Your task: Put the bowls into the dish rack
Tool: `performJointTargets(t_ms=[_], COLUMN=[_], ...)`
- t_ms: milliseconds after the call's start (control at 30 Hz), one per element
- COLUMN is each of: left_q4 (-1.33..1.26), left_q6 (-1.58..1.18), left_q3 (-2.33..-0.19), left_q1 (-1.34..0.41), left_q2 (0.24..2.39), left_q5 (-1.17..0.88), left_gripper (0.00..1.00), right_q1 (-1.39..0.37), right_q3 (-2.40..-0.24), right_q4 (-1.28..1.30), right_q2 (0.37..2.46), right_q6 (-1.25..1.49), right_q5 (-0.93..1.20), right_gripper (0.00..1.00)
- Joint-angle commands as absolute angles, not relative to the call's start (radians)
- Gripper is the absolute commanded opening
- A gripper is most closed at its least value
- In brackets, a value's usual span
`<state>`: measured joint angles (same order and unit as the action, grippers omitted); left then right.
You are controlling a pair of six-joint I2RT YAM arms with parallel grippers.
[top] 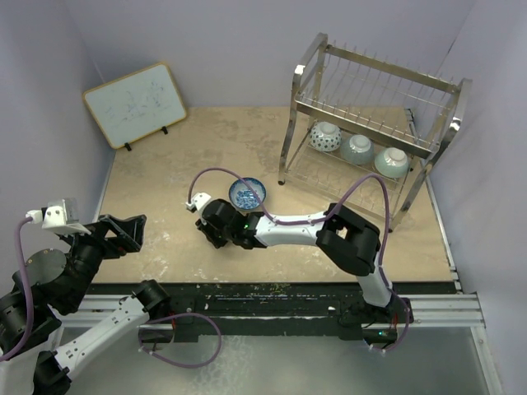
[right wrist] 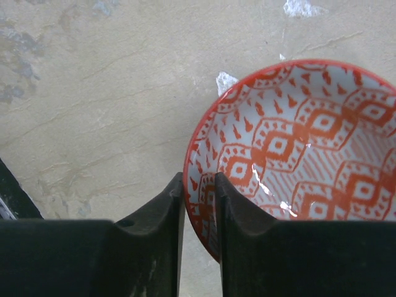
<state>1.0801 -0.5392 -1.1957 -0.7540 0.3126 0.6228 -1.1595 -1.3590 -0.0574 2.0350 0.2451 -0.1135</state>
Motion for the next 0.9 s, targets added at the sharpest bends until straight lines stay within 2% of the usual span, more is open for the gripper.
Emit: performJointTargets(t_ms=[0, 100, 333, 500, 533, 600, 667, 800, 867], left_q4=[1.065, 1.065, 1.068, 1.059, 1.058, 1.055, 1.051, 1.047, 1.044], left_q6=[-0.540, -0.539, -0.538, -0.537, -0.537, -0.538, -0.540, -0.537, -0.534], left_q3=[-1.201, -1.203, -1.206, -1.197, -1.195, -1.192, -1.187, -1.189, -1.194], left_q1=[-0.758, -0.758, -0.758, -0.758, -0.758, -0.757, -0.758, -0.758, -0.758], left_q2=[0.307, 0.307, 0.307, 0.315, 0.317, 0.323, 0.325, 0.327, 0.325], left_q5=[0.635, 0.634, 0.639, 0.637, 0.636, 0.632, 0.629, 0.630, 0.635], left_gripper=[0.99, 0.99, 0.99, 0.99, 0.99, 0.99, 0.99, 0.99, 0.99], right_q1=[-1.180, -1.184, -1.185, -1.179, -1.178, -1.178, -1.178, -1.183, -1.188], right_q3=[-1.397, -1.389, -1.297, -1.258, -1.261, -1.280, -1.303, -1.359, -1.391], right_q4=[-0.056, -0.071, -0.205, -0.223, -0.210, -0.155, -0.103, 0.006, 0.052], right_q2=[1.993, 1.948, 1.773, 1.682, 1.680, 1.696, 1.728, 1.799, 1.837], right_q6=[0.242, 0.260, 0.325, 0.355, 0.343, 0.314, 0.290, 0.276, 0.271], right_q5=[-0.109, -0.054, 0.152, 0.171, 0.161, 0.112, 0.074, -0.028, -0.083], right_gripper=[0.22, 0.23, 0.18, 0.19, 0.21, 0.32, 0.35, 0.55, 0.61])
